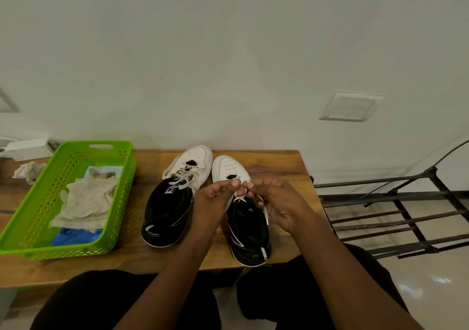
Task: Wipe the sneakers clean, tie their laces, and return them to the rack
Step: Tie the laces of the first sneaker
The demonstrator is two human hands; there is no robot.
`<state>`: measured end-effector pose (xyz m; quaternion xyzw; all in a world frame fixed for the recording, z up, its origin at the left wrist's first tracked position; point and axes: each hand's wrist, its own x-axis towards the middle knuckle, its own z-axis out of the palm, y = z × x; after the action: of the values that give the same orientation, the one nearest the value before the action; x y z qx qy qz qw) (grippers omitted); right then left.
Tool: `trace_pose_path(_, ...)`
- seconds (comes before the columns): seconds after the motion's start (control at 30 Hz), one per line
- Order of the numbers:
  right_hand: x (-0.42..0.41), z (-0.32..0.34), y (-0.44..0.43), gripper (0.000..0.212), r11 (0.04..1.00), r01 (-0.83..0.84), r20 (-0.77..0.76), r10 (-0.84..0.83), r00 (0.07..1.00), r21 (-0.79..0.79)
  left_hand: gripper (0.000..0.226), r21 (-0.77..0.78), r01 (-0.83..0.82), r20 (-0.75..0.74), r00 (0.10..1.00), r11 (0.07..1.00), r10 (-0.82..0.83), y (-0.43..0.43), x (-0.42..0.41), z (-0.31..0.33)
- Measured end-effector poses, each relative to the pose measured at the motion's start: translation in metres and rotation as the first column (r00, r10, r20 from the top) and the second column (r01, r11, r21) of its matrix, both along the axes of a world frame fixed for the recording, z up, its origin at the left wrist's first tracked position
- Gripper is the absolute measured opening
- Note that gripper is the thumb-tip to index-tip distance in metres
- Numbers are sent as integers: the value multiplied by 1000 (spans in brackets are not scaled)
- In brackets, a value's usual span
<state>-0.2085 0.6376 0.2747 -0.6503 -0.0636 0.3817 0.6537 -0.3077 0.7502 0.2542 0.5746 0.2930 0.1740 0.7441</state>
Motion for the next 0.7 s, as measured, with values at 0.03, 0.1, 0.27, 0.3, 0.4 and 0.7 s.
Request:
trace_pose_path(0.03,-3,-2,1,15,999,36,33,-35,999,-3,8,35,9,-1,1000,999,-9,0,1,-1)
trace_pose_path(0.1,-7,-7,4,16,992,127,89,-125,988,-12,15,74,81,-5,997,994,-81,1,0,-2)
trace_pose_path(0.27,-8,-11,9,14,987,140,120,-130,984,-80,28,-22,138,-1,990,990,-138,8,-3,-8)
trace_pose_path(0.3,-8,-10,8,17,991,113,93,-106,990,-73,29,-63,114,2,994,991,-114,9,-3,-8)
trace_pose_path(0.4,-7,-7,5,19,992,119,57,-116,992,-52,26,-92,118,13,993,989,-117,14,-1,-10)
trace_pose_path(0.7,-8,4,0,15,991,-78,228,101,969,-107,59,-254,118,-58,989,960,-137,23,3,-15)
